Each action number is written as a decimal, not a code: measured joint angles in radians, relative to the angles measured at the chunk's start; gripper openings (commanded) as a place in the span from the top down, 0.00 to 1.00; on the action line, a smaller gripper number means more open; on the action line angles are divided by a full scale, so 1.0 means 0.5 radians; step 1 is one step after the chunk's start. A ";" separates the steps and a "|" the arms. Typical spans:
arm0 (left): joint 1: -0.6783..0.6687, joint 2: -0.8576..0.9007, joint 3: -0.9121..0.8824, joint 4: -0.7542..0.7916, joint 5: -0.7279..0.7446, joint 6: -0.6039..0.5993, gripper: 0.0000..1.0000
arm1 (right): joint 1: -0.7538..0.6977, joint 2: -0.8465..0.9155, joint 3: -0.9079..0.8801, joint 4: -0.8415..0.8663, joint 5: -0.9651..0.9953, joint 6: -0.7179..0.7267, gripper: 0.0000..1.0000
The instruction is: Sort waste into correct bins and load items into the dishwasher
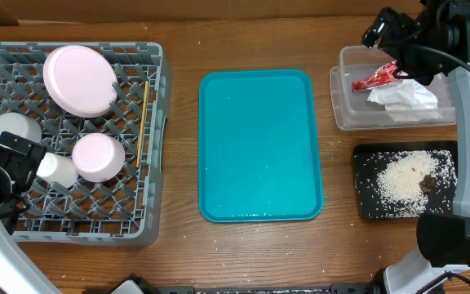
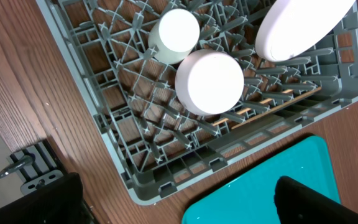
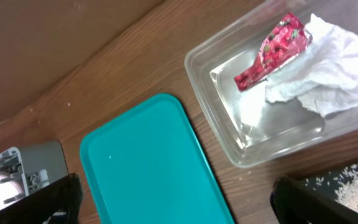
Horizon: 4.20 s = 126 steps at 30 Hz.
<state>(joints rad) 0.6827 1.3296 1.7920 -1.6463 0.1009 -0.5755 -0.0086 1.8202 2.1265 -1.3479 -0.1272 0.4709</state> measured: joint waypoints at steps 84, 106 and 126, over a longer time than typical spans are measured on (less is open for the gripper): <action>0.000 0.000 0.000 0.000 0.000 0.000 0.00 | 0.019 0.000 -0.024 0.198 -0.261 0.196 0.00; 0.000 0.000 0.000 0.000 0.000 -0.005 0.00 | 0.260 -0.003 -0.650 0.263 -0.029 0.202 0.00; 0.000 0.000 0.000 0.000 0.000 -0.005 0.00 | -0.135 -0.343 -0.259 -0.028 0.024 0.027 0.00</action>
<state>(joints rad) 0.6827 1.3296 1.7920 -1.6463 0.1009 -0.5777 -0.0761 1.6489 1.9972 -1.3621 -0.1150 0.4843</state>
